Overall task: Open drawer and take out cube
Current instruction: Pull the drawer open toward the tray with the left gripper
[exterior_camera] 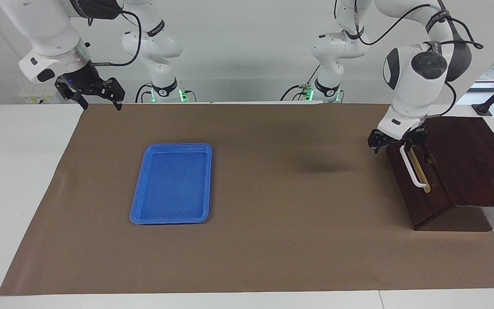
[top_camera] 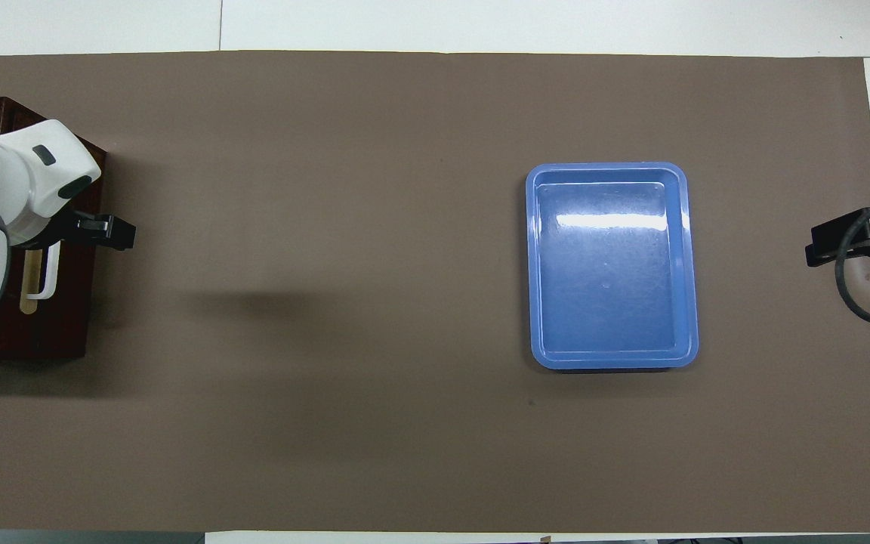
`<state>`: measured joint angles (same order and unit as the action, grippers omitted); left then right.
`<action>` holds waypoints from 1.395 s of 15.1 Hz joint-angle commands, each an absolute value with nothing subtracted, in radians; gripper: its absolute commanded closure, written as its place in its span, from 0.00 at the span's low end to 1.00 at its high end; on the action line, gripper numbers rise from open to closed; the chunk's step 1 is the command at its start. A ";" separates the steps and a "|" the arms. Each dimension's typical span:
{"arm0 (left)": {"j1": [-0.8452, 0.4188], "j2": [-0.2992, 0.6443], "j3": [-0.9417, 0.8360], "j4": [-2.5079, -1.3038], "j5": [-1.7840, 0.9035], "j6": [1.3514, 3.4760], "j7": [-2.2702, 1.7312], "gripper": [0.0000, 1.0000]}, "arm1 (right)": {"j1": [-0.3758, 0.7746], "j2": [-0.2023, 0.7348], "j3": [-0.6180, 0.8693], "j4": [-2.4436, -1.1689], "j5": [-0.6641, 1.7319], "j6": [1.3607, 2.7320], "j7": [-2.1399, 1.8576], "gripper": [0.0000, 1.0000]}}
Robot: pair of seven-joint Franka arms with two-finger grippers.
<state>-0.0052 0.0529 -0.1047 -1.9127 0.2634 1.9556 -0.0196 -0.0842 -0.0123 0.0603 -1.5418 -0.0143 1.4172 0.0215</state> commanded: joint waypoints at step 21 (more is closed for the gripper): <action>0.083 0.084 -0.101 -2.102 0.359 2.272 0.020 0.00 | -0.083 -0.023 0.055 -1.549 -0.008 1.417 -0.002 0.00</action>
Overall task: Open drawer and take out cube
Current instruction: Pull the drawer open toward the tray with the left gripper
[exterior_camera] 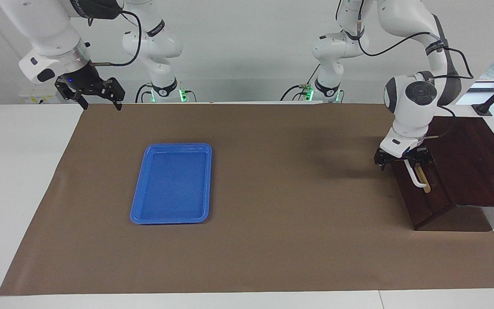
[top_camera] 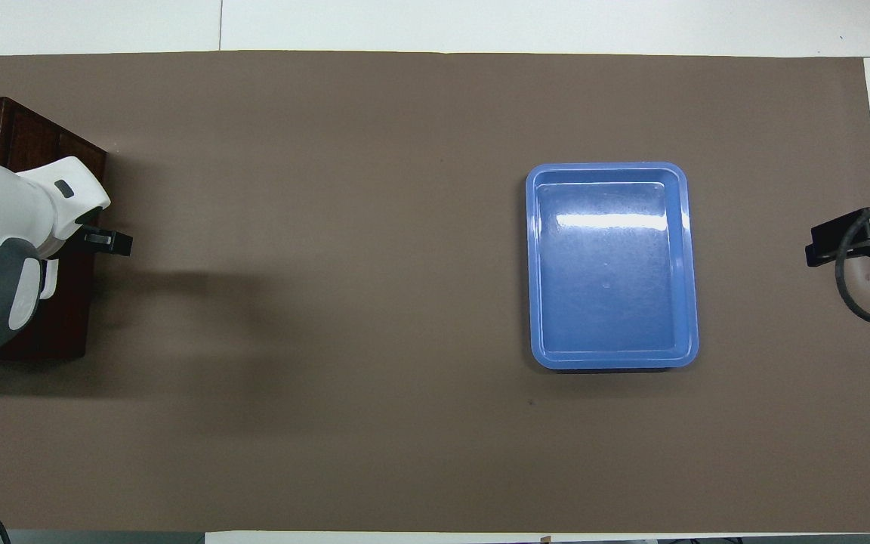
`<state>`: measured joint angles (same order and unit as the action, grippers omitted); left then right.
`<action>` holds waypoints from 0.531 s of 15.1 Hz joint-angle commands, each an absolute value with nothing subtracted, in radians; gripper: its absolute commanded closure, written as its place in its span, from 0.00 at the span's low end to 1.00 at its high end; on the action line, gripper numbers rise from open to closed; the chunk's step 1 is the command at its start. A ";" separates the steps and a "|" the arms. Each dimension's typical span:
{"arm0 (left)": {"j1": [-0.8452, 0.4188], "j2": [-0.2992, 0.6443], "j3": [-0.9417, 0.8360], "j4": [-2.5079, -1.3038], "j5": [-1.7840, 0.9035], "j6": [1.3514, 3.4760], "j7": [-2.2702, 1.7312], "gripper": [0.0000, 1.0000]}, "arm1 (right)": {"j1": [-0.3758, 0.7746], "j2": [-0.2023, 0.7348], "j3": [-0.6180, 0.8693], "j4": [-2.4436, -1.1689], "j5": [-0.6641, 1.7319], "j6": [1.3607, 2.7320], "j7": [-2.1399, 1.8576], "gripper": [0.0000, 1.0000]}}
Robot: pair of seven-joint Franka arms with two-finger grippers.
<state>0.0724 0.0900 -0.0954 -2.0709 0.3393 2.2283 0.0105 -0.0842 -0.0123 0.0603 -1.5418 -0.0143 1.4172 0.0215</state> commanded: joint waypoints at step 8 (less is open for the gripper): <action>0.012 0.083 -0.104 -2.102 0.357 2.240 0.014 0.00 | -0.083 -0.023 0.055 -1.549 -0.008 1.417 -0.002 0.00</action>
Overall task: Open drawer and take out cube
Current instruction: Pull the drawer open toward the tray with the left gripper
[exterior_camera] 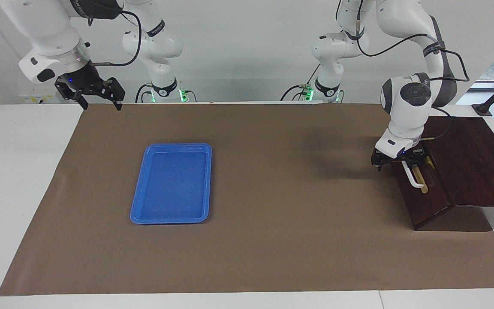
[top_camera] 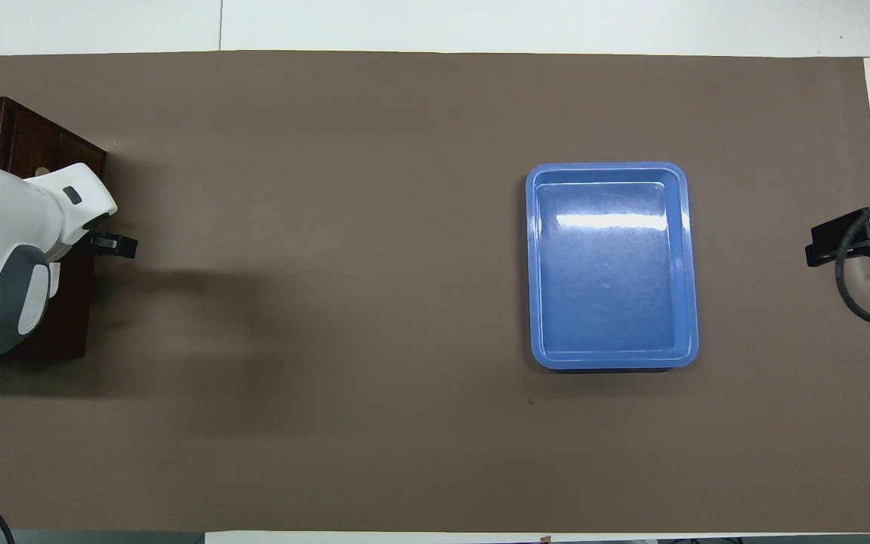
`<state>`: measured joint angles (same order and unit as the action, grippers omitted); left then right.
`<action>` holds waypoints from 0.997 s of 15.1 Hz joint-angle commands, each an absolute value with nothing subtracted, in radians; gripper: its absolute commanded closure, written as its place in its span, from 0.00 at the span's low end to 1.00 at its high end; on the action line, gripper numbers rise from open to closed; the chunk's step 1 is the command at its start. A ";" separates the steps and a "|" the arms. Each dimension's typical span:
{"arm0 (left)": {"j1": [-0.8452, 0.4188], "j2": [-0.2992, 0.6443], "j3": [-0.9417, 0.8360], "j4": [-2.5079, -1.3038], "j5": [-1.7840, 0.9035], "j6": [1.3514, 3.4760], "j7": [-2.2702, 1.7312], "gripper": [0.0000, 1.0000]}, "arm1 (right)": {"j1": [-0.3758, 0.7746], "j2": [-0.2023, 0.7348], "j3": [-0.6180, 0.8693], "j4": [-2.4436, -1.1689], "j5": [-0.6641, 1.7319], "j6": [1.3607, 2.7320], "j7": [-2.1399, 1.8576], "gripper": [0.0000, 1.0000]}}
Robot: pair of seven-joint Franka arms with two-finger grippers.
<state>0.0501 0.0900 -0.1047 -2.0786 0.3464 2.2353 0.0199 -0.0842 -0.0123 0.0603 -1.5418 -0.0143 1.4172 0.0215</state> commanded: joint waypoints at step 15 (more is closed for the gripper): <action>-0.189 0.074 -0.107 -2.088 0.345 2.137 -0.086 0.00 | -0.083 -0.023 0.055 -1.549 -0.008 1.417 -0.002 0.00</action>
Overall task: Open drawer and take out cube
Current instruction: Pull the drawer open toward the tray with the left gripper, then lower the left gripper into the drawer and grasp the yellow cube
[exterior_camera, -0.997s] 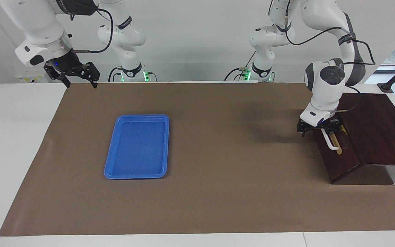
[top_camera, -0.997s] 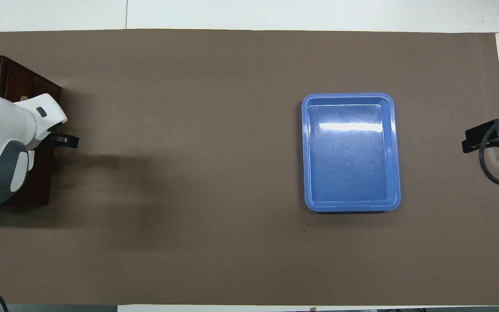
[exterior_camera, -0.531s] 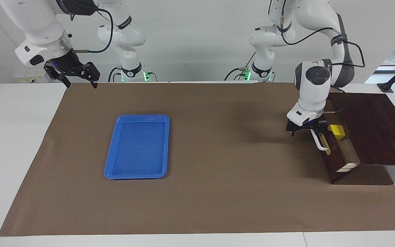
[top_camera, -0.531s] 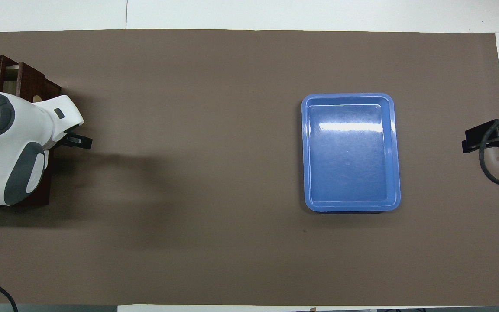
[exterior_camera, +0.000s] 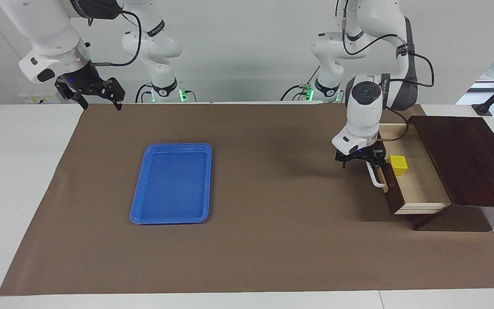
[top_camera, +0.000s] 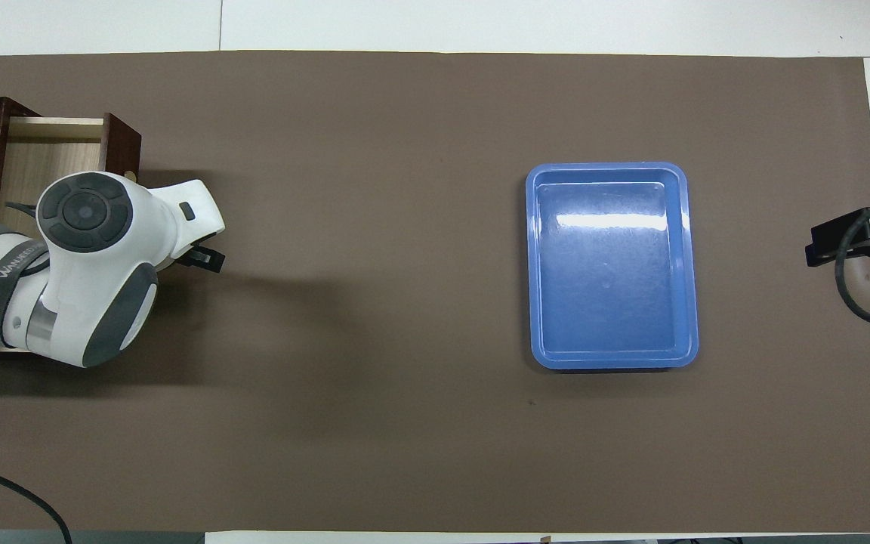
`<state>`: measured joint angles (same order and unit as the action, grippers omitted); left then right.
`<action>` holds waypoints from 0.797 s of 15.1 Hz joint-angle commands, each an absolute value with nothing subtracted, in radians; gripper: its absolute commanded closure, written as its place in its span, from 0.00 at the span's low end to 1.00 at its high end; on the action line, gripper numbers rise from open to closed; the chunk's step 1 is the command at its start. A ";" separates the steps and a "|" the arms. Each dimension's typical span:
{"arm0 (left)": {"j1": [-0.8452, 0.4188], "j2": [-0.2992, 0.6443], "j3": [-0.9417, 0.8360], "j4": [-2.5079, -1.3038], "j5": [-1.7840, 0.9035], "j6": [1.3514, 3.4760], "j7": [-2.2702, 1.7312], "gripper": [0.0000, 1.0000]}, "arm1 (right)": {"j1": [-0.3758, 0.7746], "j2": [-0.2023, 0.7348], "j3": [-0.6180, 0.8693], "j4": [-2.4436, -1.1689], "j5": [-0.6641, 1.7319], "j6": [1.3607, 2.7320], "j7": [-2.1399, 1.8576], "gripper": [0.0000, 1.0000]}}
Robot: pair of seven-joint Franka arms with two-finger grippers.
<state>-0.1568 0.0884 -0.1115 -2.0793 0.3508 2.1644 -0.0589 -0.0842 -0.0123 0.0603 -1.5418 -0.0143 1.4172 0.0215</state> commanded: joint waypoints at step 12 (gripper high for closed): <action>-0.140 0.143 -0.094 -1.602 0.134 1.713 -0.331 0.00 | -0.083 -0.023 0.055 -1.549 -0.008 1.417 -0.002 0.00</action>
<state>-0.1682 0.1215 -0.0998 -1.6584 0.1819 1.7471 -0.2118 -0.0842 -0.0123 0.0603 -1.5418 -0.0143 1.4172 0.0215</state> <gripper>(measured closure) 0.000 0.000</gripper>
